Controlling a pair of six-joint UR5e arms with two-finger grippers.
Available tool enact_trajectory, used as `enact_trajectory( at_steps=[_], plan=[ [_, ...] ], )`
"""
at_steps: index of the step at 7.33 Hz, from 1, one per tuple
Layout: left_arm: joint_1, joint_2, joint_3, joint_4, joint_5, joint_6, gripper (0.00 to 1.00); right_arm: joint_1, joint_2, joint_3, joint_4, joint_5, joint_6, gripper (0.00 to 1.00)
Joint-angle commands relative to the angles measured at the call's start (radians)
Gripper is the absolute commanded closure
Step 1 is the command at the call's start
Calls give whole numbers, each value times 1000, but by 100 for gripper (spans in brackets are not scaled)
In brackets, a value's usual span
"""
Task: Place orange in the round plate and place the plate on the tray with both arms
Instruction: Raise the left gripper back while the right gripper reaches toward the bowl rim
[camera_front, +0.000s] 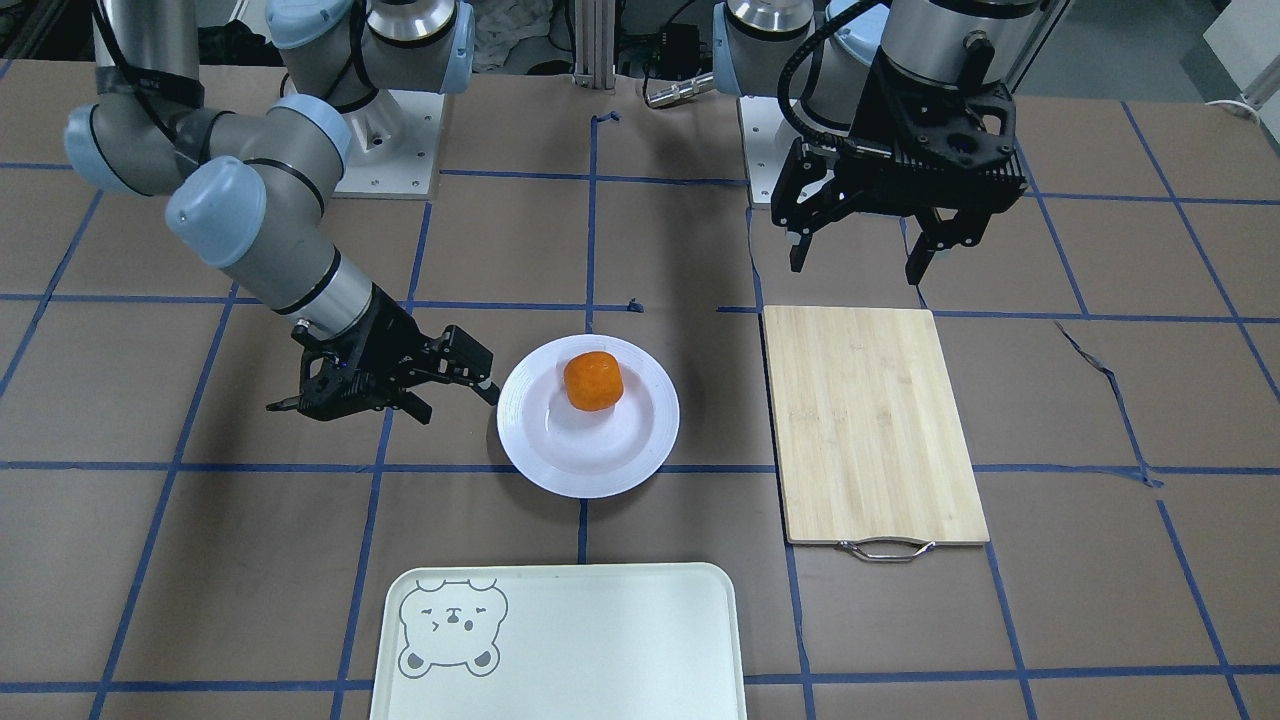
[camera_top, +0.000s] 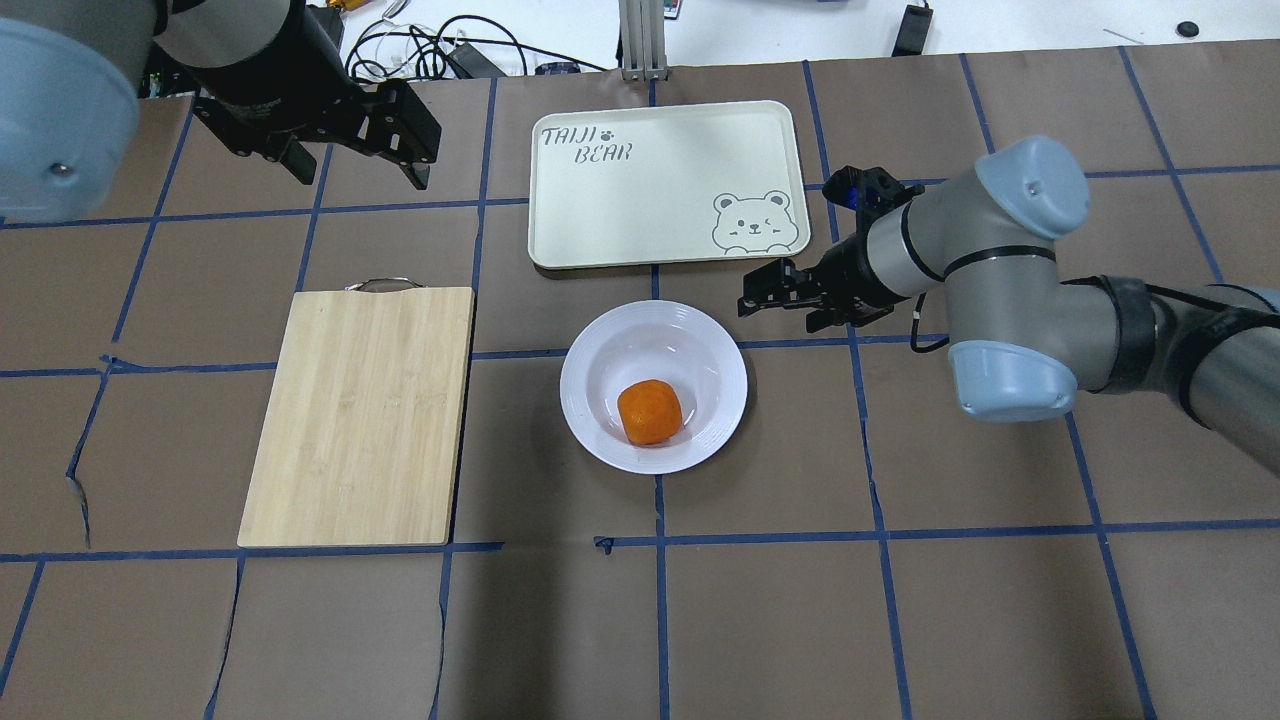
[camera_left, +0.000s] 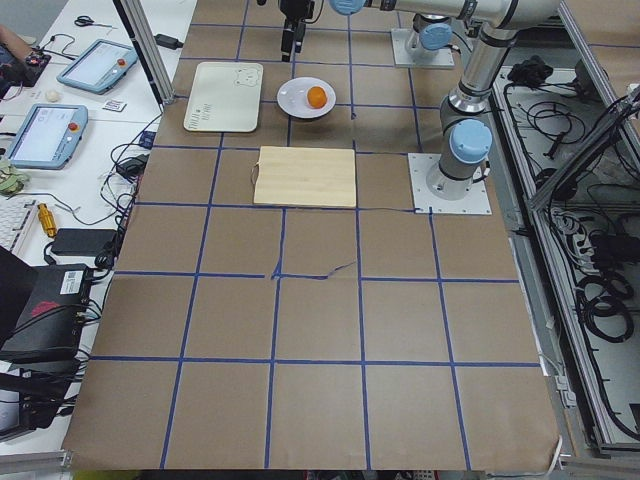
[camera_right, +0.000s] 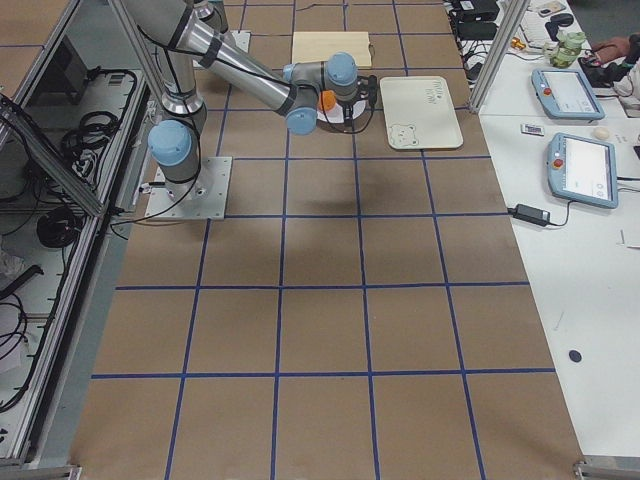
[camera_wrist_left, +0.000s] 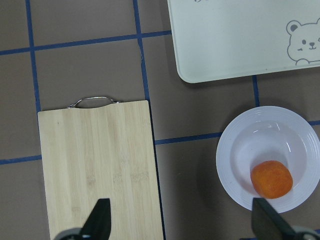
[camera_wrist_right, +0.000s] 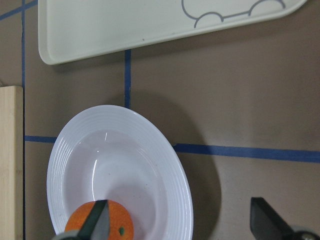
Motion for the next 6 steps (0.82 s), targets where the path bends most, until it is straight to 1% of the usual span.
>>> enact_trajectory(
  at_steps=[1,2,3,4,6],
  plan=[
    [2,6,-2,-3,-1,2,0,2,81,47,-125,83,46,1],
    [2,6,-2,-3,-1,2,0,5,89,47,-130,117,60,2],
    [2,6,-2,-3,-1,2,0,7,125,47,-143,135,60,2],
    [2,6,-2,-5,1,2,0,10,154,47,-192,154,63,2],
    [2,8,-2,-7,1,2,0,26,158,47,-193,156,79,3]
  ],
)
